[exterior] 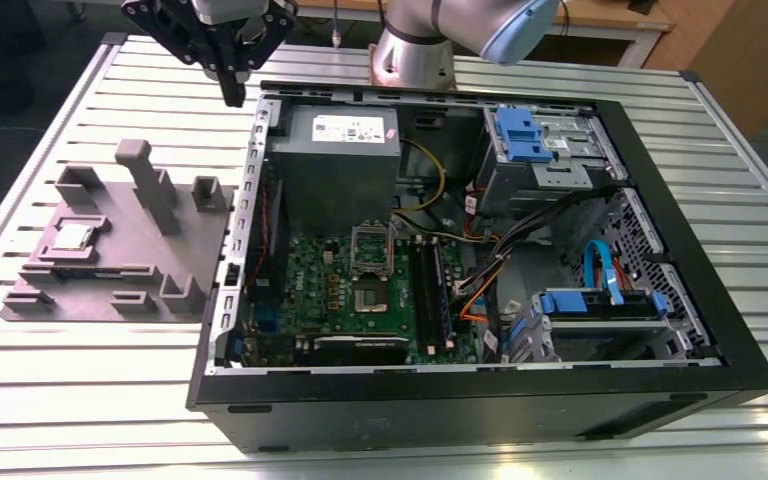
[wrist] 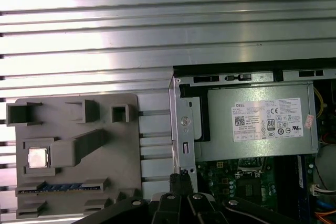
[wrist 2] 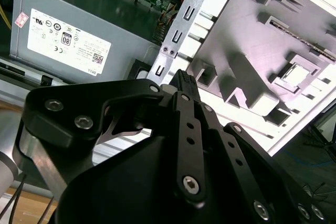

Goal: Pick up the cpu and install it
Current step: 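Reach for the cpu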

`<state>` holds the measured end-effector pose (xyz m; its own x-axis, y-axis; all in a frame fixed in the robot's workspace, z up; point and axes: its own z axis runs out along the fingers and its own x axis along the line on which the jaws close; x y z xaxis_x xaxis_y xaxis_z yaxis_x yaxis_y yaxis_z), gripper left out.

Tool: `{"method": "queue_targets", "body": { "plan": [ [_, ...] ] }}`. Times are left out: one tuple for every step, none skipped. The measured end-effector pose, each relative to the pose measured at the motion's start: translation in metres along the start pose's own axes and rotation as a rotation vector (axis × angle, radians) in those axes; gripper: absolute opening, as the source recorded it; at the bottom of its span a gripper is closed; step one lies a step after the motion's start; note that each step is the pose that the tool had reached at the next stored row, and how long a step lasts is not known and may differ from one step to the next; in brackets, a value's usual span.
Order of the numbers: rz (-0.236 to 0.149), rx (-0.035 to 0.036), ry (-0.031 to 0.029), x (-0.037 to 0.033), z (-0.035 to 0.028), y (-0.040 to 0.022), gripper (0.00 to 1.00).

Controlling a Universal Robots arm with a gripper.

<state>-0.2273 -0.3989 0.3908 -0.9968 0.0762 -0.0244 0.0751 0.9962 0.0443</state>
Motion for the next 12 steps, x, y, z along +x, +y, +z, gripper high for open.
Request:
{"method": "queue_targets", "body": {
  "plan": [
    [0.000,0.0000,0.0000,0.0000,0.0000,0.0000,0.10],
    [0.000,-0.0001,0.0000,0.0001,0.0000,0.0000,0.10],
    [0.000,-0.0001,0.0000,0.0003,0.0000,0.0000,0.10],
    [0.000,0.0000,0.0000,0.0027,-0.0001,-0.0002,0.10],
    [0.000,0.0000,0.0000,0.0031,-0.0001,-0.0002,0.10],
    [0.000,-0.0001,0.0000,0.0035,-0.0001,-0.0003,0.10],
    [0.000,0.0000,0.0000,0.0040,-0.0001,-0.0003,0.10],
    [0.000,0.0000,0.0000,0.0044,-0.0001,-0.0003,0.10],
    [0.000,0.0000,0.0000,0.0049,-0.0001,-0.0004,0.10],
    [0.000,-0.0001,0.0000,0.0053,-0.0001,-0.0004,0.10],
    [0.000,0.0000,0.0000,0.0057,-0.0001,-0.0004,0.10],
    [0.000,-0.0001,0.0000,0.0062,-0.0001,-0.0005,0.10]
  ]
}}
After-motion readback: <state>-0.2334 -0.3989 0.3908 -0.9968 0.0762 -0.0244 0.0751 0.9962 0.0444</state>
